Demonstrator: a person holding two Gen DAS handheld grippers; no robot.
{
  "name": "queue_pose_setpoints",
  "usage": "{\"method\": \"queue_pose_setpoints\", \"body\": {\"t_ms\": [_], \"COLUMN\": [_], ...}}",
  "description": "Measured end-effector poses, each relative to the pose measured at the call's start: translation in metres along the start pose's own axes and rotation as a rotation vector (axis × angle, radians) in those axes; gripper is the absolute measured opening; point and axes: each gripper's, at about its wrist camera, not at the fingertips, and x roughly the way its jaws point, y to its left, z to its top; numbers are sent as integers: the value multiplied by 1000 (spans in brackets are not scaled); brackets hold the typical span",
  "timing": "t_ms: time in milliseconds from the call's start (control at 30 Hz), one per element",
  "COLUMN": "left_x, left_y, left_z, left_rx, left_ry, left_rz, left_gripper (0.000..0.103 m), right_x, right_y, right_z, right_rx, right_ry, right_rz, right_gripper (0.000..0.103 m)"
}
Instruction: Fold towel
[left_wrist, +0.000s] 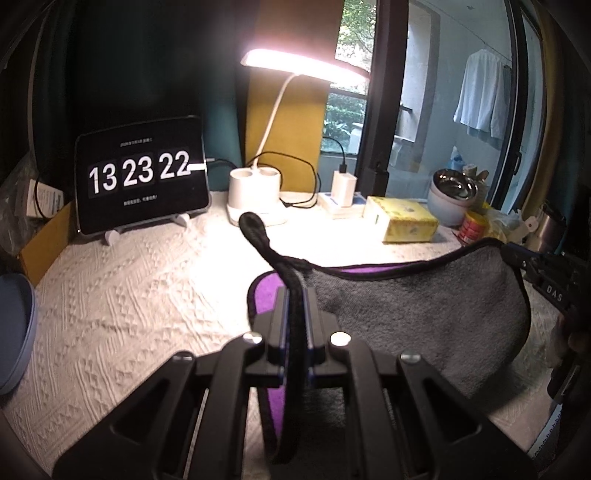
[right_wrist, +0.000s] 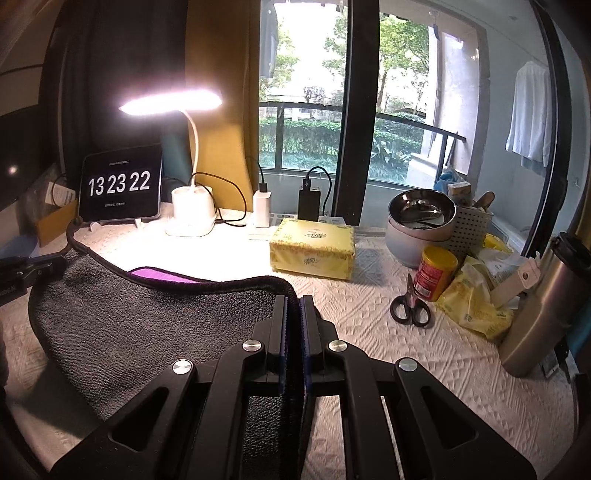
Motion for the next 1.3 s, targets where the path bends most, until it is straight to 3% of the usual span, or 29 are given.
{"method": "queue_pose_setpoints", "body": {"t_ms": [900, 1300], "left_x": [61, 90], "left_y": [1, 9], "left_z": [21, 18], "left_rx": [31, 20], "left_ry": [-3, 60], "left_rz": [23, 36], "left_gripper": [7, 7], "right_x": [65, 97], "right_y": [-14, -16], "right_z": [10, 8], "right_rx": [29, 36], "right_ry": [28, 90], "right_rz": [-7, -41], "right_gripper": [8, 8]}}
